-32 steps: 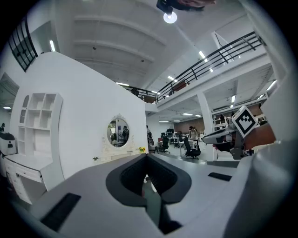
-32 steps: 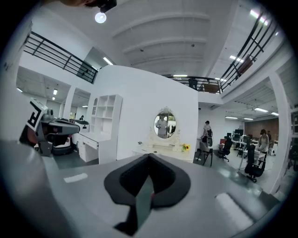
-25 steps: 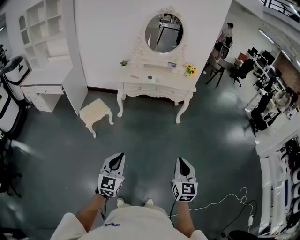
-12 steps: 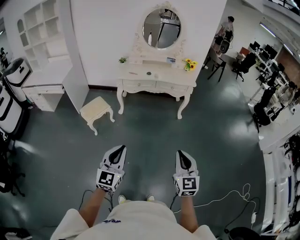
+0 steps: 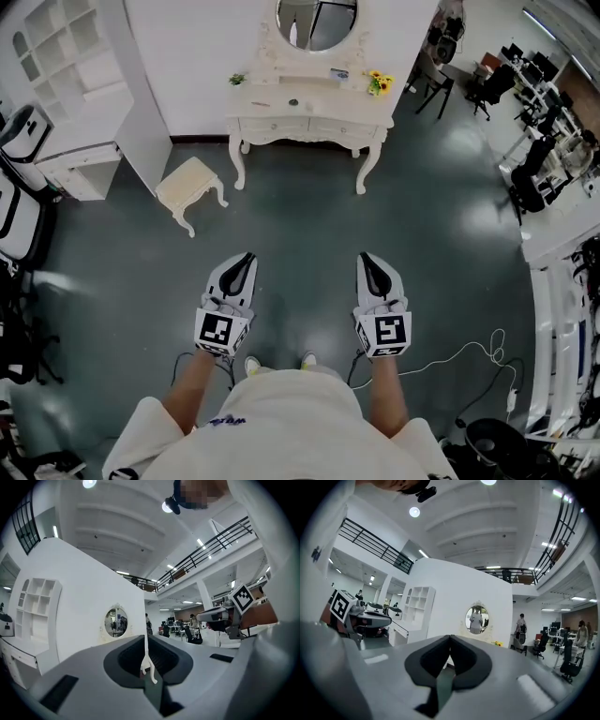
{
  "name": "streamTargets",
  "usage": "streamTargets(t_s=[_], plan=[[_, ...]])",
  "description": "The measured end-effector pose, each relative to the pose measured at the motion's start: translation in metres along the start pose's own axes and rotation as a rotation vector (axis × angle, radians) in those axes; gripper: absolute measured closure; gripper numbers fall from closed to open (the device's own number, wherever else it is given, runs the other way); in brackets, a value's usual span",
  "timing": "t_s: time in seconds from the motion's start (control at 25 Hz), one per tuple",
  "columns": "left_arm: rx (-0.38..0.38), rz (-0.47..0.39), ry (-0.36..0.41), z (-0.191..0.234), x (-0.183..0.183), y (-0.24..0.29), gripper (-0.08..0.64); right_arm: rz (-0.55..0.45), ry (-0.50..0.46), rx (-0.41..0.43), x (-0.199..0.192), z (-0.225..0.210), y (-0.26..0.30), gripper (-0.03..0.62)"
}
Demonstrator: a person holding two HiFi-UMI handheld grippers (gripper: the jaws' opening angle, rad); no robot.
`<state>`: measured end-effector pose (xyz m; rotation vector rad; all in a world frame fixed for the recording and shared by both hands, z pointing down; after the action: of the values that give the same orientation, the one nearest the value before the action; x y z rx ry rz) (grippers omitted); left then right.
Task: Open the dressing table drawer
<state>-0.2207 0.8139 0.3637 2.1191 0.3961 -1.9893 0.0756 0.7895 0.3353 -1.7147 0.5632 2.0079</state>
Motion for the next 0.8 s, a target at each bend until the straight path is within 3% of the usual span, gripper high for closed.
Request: streamTargets(t_s=[0.08, 0.16, 0.68, 0.8], plan=[[0.001, 0.006, -0.010, -0.002, 0.003, -0.002, 0.541, 0.006, 0.003, -0.002, 0.003, -0.001, -0.003, 0.577], [0.000, -0.005, -0.017, 0.000, 0.010, -0.001, 0.538, 0.003, -0.008, -0.009, 0.008, -0.003, -0.002, 0.509], [-0.005, 0.010, -0.014, -0.007, 0.010, 0.005, 0.467, -0.018, 0.050, -0.045, 0.004, -0.012, -0.002, 0.442], [-0.011, 0.014, -0.040, -0.010, 0.006, 0.006, 0.420, -0.011, 0.054, -0.055, 0.001, -0.016, -0.003, 0.358]])
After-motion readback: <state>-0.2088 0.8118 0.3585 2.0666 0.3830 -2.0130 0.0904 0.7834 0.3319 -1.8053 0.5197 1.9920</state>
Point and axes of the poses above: the fingertips, and each gripper's own axes: y forward along the fingers, z to its left, x out of its top, the point moved 9 cm from there along -y, backward along the fingers, and after that the axes turned 6 degrees about x, right-handed, at the moved point
